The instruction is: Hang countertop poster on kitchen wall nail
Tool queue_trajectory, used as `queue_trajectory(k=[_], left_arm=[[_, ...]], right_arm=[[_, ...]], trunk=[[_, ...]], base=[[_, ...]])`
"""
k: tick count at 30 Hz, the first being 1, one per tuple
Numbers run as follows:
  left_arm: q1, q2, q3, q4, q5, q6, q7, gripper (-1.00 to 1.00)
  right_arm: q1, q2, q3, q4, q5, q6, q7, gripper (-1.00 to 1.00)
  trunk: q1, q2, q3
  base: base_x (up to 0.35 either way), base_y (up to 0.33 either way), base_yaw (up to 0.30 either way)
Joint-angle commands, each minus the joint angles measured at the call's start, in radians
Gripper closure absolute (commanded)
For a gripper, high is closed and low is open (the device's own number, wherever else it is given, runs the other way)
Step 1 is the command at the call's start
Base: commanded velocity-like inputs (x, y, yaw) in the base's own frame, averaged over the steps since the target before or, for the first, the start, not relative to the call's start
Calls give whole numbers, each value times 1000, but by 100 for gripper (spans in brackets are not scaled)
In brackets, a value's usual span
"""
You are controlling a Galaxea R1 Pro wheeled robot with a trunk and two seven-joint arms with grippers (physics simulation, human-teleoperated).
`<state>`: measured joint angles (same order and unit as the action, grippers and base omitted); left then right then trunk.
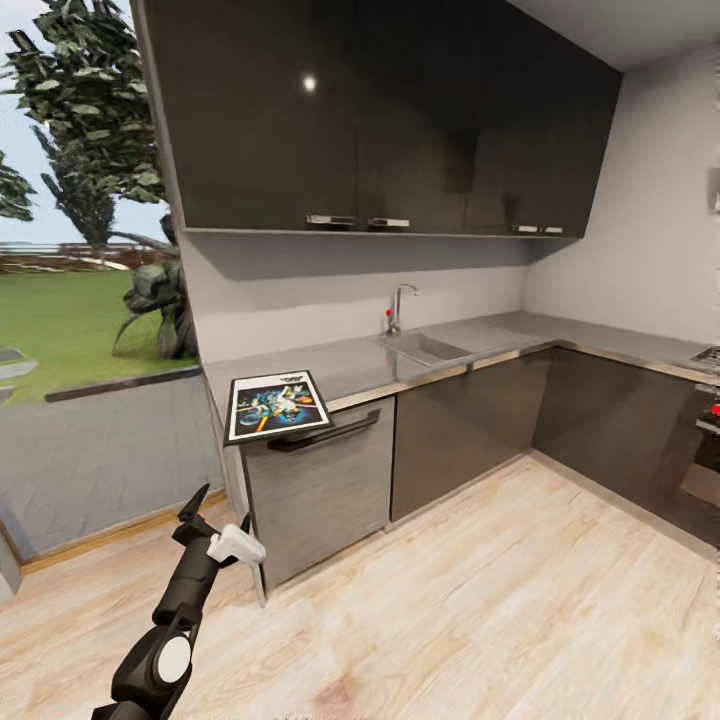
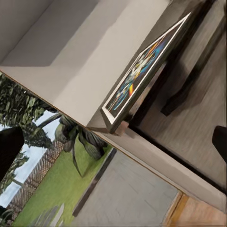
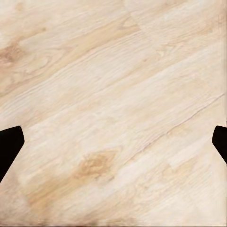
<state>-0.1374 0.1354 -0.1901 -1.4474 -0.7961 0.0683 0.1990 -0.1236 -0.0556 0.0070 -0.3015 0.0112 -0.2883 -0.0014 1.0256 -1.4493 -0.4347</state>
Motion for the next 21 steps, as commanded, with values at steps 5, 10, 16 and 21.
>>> queue_trajectory(k=[5,10,16,21], left_arm=[[-1,1,-2,6,-10,7,6,-100],[-1,1,0,7,-8,7,5,-100],[-1,1,7,7,-6,9,3,-100],[-1,1,9,7,-5,11,0,-100]], right_arm=[[-1,-1,0,1,1,-3,0,-100],[-1,0,0,1,1,-3,0,-100],[-1,-1,0,1,1,-3,0,-100],[-1,-1,1,0,1,-3,0,-100]], trunk=[[-1,-1,-1],[-1,-1,0],[-1,-1,0],[-1,-1,0]], base=[[-327,0,-34],[-338,0,-6],[-302,50,-1],[-86,20,0]])
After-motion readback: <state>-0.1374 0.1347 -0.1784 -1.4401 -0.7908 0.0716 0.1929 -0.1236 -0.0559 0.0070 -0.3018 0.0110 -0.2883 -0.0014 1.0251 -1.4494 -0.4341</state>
